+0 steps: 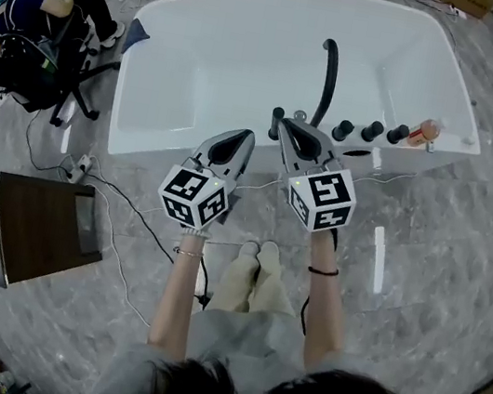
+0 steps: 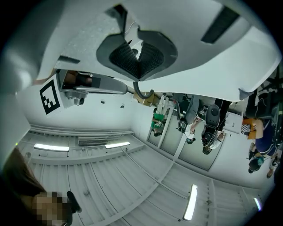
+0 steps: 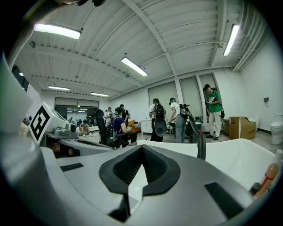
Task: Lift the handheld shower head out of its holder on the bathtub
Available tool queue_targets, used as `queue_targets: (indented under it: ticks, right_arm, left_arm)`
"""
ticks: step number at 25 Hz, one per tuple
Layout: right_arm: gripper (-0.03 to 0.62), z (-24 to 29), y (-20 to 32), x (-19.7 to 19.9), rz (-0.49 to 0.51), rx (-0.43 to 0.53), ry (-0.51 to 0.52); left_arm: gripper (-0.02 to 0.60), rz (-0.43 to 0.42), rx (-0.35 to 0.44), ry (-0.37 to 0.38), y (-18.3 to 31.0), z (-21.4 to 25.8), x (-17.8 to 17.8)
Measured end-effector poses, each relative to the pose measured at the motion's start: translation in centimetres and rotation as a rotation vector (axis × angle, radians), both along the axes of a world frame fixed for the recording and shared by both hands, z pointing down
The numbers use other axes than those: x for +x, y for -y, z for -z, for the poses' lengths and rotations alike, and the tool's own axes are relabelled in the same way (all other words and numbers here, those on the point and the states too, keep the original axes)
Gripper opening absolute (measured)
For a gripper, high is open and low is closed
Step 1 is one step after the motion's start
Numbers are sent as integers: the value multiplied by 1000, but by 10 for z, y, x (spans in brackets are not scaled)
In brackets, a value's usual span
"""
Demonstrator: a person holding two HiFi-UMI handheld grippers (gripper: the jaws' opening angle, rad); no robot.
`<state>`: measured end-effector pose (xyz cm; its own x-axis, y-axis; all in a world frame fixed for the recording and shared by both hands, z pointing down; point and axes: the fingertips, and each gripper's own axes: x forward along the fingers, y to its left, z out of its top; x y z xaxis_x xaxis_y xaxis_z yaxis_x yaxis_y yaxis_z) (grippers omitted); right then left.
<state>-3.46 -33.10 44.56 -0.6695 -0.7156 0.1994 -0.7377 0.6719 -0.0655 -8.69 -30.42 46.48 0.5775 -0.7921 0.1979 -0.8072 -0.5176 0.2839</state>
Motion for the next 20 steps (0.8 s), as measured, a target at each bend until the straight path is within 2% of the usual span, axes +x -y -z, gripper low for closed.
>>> queue_targets:
  ticks: [6,12,20]
  right_arm:
    - [0,-43,5,4,-20,-34,0]
    - [0,-85,24,19,-13,-44,-6]
    - [7,-124,37,16,-27,-82,-39]
  left_arm:
    - [5,-31,-38,17,7,-42,2]
    - [5,-55,-54,33,21,-83,22]
    - [5,-96,-94,50,22,-116,27]
